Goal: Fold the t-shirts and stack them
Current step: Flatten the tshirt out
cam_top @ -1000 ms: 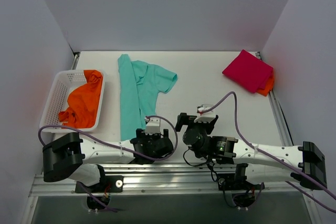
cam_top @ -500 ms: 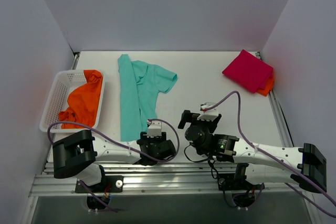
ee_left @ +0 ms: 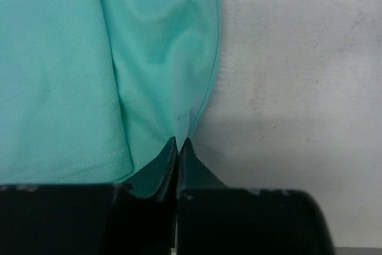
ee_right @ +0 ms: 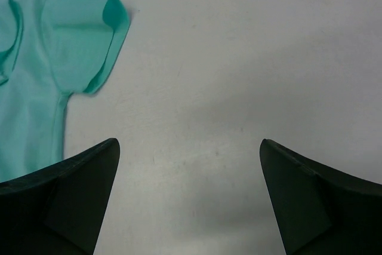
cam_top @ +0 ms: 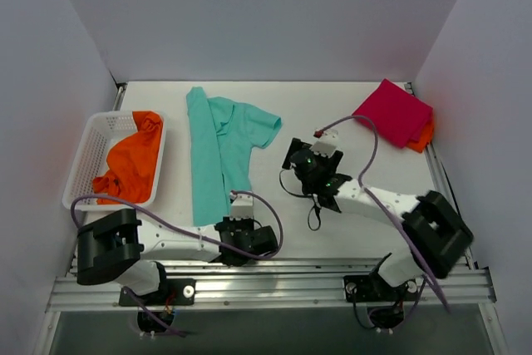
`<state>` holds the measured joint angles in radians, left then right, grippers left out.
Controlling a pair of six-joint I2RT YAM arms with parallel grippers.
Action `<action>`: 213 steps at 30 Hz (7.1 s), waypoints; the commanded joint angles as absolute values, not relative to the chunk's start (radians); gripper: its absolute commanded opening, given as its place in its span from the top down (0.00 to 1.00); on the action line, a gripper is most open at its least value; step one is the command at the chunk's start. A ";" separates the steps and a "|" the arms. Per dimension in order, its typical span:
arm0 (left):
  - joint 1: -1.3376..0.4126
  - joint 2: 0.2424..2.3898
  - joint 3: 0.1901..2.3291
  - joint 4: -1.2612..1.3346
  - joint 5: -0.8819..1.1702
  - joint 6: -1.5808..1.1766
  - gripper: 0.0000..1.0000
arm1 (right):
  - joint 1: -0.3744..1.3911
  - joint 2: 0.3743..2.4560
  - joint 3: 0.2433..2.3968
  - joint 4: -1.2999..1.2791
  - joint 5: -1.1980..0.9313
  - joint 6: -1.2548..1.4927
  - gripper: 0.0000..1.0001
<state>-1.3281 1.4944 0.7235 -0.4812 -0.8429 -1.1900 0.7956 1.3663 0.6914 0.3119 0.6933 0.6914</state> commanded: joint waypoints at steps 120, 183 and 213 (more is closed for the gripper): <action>-0.289 1.932 1.417 0.152 -0.247 -0.396 0.98 | 0.318 2.101 1.588 0.378 0.376 0.445 1.00; -0.368 1.578 0.962 0.002 -0.495 -0.716 0.06 | 0.457 1.736 0.726 0.259 0.408 0.963 1.00; -0.382 1.318 0.960 -0.170 -0.640 -0.692 0.05 | 0.541 1.505 1.043 -0.104 0.773 0.807 0.07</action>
<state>-0.3668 1.4151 0.9283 -0.1051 -0.5934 -0.7105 0.5022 1.6337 0.9947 0.0517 0.5774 0.8139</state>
